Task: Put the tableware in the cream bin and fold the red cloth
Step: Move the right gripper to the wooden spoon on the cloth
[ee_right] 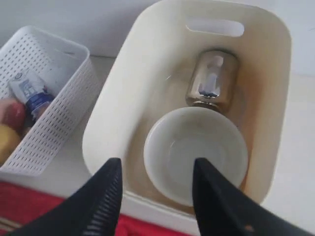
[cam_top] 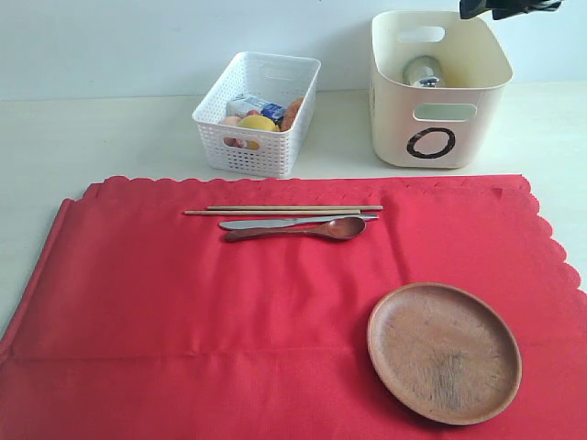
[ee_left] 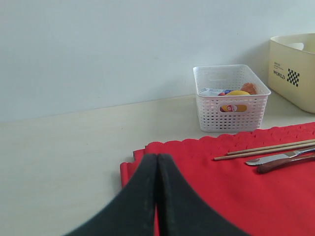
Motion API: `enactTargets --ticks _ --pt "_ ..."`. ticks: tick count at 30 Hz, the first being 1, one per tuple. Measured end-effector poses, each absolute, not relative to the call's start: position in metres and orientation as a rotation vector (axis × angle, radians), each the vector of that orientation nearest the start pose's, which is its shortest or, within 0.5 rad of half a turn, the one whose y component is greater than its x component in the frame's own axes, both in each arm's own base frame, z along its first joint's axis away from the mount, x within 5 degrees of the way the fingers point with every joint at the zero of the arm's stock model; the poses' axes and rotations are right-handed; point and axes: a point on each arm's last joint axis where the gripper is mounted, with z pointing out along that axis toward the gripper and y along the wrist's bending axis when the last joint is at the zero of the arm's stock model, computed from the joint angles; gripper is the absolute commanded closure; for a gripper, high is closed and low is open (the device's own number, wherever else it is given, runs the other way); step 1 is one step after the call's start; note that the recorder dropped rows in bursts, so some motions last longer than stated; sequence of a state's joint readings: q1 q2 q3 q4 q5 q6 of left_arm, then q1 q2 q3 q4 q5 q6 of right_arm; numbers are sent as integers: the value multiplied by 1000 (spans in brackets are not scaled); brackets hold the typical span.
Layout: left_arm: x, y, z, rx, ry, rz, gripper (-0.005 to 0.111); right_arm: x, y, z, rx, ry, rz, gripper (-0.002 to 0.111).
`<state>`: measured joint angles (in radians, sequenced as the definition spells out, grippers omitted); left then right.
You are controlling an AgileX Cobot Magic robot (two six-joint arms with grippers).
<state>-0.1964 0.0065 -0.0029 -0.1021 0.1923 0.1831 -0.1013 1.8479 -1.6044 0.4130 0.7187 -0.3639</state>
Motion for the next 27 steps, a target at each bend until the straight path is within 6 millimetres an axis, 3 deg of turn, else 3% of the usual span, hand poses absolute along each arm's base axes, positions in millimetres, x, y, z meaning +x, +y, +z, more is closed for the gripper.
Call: enactTargets --ticks 11,19,27 --pt "55 -13 196 248 1661 -102 106 386 -7 338 -327 2433 300 63" --pt "55 -13 196 248 1661 -102 106 369 21 345 -775 2308 614 63" --pt "55 -13 196 248 1661 -102 106 374 66 323 -1045 2266 676 63"
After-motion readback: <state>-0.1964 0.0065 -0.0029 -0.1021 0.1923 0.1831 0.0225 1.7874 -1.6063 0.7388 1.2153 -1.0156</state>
